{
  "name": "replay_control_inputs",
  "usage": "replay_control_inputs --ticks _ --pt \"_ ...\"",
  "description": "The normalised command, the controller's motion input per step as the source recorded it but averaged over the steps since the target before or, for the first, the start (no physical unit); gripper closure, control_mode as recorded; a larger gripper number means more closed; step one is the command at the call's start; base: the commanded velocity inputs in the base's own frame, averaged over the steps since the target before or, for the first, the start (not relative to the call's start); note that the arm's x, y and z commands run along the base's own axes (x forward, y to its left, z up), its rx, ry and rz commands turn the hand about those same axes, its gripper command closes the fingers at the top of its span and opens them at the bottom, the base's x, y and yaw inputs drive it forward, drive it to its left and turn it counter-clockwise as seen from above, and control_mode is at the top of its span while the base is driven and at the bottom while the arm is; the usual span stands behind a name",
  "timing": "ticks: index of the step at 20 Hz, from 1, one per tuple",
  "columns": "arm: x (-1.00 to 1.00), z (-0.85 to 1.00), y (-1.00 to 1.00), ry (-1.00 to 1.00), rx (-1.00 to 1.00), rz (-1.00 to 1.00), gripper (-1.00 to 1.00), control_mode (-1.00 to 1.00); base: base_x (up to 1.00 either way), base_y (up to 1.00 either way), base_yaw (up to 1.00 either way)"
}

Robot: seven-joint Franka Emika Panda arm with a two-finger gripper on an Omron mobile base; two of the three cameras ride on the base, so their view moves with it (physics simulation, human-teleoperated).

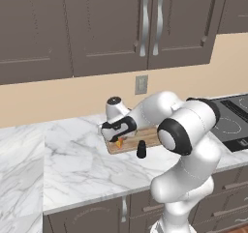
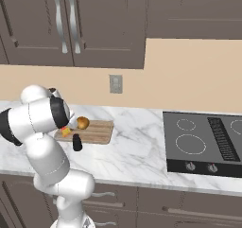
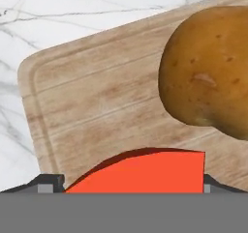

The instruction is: Retrieve the reheated potato from the microwave, then place the potato, cheese, and condiment on the cutting board.

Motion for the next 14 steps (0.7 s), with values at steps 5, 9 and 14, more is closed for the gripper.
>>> replay_control_inputs --ticks 5,9,14 --pt "-0.62 0.65 0.00 -0.12 0.00 0.00 -1.00 -1.00 0.00 0.00 0.00" --pt "-0.70 0.83 -0.05 -0.15 0.00 0.00 -1.00 -1.00 0.00 0.00 0.00" --pt "-0.26 0.72 -0.38 -0.02 0.00 0.00 -1.00 -1.00 0.00 0.00 0.00"
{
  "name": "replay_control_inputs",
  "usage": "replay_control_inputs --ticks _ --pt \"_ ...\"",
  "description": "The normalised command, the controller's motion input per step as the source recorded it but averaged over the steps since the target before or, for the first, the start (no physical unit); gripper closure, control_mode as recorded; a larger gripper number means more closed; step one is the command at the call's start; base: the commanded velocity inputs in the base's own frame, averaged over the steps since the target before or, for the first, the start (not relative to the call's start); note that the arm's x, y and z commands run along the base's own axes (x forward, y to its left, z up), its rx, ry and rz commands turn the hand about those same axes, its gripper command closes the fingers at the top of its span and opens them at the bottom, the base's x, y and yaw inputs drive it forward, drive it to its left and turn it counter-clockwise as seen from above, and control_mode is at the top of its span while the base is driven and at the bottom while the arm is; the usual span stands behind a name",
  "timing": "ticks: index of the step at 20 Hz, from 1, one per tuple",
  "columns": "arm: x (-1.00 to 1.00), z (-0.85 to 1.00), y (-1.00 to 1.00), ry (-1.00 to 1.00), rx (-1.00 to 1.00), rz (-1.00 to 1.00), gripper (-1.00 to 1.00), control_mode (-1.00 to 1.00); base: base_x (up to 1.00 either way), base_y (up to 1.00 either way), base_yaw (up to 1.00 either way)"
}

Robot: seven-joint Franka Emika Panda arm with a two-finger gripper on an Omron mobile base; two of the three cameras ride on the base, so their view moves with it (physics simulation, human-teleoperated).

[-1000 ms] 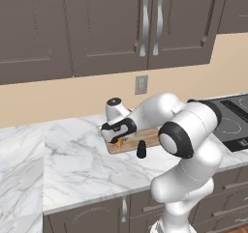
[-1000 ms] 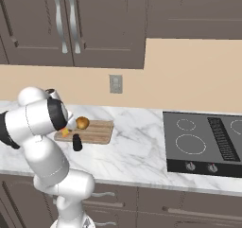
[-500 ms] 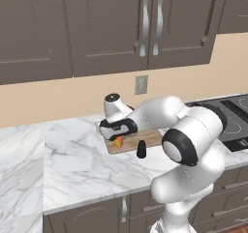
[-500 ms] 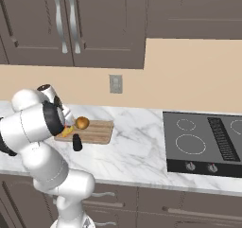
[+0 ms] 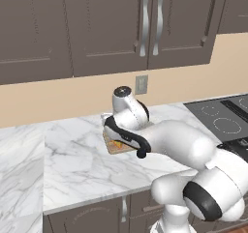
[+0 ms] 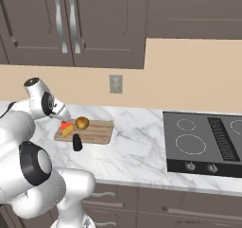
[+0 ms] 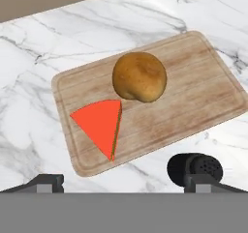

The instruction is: Retrieve the reheated potato from the microwave, then place the potato, cheese, and condiment on the cutting board.

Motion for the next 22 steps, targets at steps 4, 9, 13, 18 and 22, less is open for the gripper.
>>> replay_control_inputs --ticks 4,9,13,18,22 --pt "-0.31 0.36 -0.63 0.03 0.00 0.00 -1.00 -1.00 0.00 0.00 0.00" --pt "-0.50 0.03 -0.41 0.12 0.02 0.00 -1.00 -1.00 0.00 0.00 0.00" --pt "-0.39 -0.01 -0.35 0.07 0.00 0.00 -1.00 -1.00 0.00 0.00 0.00" --pt "-0.07 -0.04 -0.24 0.07 0.00 0.00 -1.00 -1.00 0.00 0.00 0.00" --pt "0.00 -0.17 -0.01 0.10 0.02 0.01 -1.00 -1.00 0.00 0.00 0.00"
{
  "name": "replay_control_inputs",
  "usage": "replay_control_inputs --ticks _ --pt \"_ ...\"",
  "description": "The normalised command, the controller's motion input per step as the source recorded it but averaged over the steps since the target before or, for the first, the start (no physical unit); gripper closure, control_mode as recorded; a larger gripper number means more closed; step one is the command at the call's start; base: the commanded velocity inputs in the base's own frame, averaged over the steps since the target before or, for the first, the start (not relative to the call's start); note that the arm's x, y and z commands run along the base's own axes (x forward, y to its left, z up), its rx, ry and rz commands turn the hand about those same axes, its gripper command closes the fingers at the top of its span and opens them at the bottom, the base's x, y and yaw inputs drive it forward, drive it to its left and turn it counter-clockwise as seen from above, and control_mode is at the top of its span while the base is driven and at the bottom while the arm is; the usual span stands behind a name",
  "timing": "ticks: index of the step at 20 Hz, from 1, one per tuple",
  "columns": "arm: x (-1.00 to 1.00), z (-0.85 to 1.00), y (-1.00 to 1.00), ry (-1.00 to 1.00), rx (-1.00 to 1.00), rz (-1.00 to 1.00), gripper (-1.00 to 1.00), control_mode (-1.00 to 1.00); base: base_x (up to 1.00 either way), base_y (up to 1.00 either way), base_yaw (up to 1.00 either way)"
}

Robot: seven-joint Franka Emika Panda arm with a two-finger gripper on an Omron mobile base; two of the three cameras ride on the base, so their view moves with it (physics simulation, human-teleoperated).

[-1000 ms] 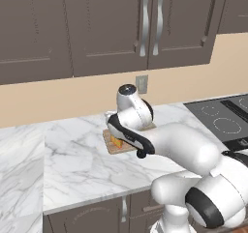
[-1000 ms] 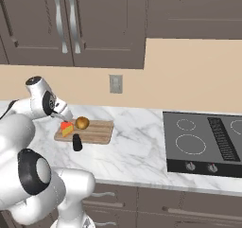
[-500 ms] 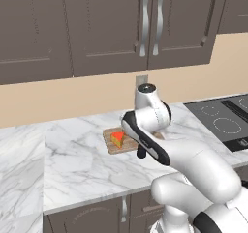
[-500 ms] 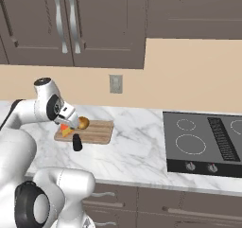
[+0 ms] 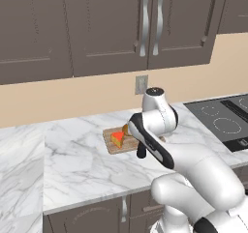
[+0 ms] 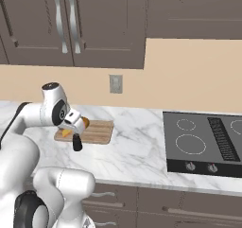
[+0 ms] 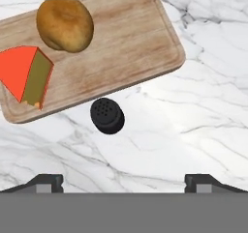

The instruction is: Retrieve the reheated potato from the microwave, then place the potato, cheese, and condiment on the cutting board.

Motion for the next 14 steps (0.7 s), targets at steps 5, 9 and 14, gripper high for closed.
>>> replay_control_inputs --ticks 5,9,14 --pt "0.07 -0.23 0.00 0.04 0.04 0.05 -1.00 -1.00 0.00 0.00 0.00" --pt "0.06 -0.14 0.00 0.00 0.01 0.05 -1.00 -1.00 0.00 0.00 0.00" --pt "0.15 -0.21 0.00 0.00 0.00 0.04 -1.00 -1.00 0.00 0.00 0.00"
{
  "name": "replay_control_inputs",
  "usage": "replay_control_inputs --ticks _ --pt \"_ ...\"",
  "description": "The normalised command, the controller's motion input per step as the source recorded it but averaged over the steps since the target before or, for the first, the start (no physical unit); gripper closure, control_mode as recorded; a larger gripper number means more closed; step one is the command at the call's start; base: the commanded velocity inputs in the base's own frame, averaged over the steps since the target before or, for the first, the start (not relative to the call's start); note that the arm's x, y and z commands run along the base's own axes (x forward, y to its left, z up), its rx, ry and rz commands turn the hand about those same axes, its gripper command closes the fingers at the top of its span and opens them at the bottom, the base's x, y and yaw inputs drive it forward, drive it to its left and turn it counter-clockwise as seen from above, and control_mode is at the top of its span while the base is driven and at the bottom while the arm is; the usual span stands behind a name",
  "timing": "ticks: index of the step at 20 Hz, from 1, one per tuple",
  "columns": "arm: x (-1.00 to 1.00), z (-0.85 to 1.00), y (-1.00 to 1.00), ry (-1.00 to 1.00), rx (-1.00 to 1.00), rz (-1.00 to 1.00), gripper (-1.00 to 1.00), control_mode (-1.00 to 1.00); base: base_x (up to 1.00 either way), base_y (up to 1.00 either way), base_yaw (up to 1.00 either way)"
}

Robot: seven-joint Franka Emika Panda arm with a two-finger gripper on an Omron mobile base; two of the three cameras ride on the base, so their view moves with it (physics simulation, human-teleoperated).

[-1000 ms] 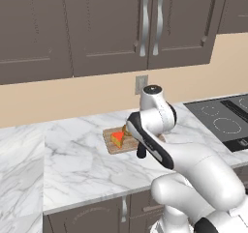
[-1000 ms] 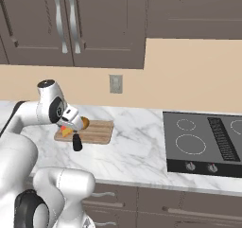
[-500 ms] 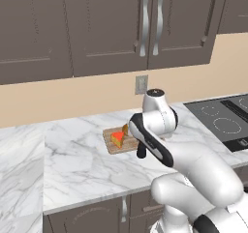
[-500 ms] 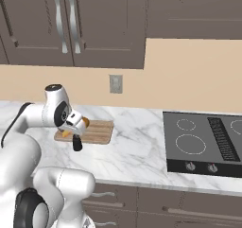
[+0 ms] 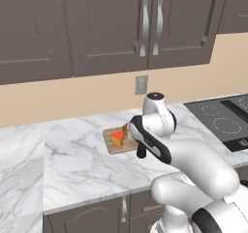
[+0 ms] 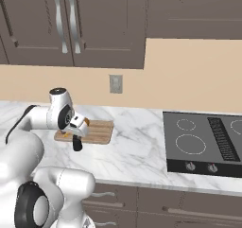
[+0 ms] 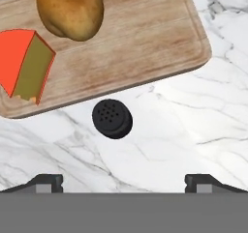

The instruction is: Retrieve the reheated potato from the microwave, then place the potato, cheese, and condiment on the cutting board.

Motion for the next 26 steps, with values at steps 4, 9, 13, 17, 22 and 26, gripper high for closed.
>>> replay_control_inputs --ticks 4,9,13,17,22,26 --pt "0.18 -0.20 0.00 0.00 0.00 0.04 -1.00 -1.00 0.00 0.00 0.00" --pt "0.22 -0.17 0.00 0.00 0.00 0.04 -1.00 -1.00 0.00 0.00 0.00" --pt "0.19 -0.18 0.00 0.00 0.00 0.04 -1.00 -1.00 0.00 0.00 0.00" --pt "0.13 -0.19 0.00 0.01 0.00 0.04 -1.00 -1.00 0.00 0.00 0.00" --pt "0.14 -0.21 0.00 0.03 0.00 0.03 -1.00 -1.00 0.00 0.00 0.00" --pt "0.04 -0.26 0.00 0.03 0.00 0.03 -1.00 -1.00 0.00 0.00 0.00"
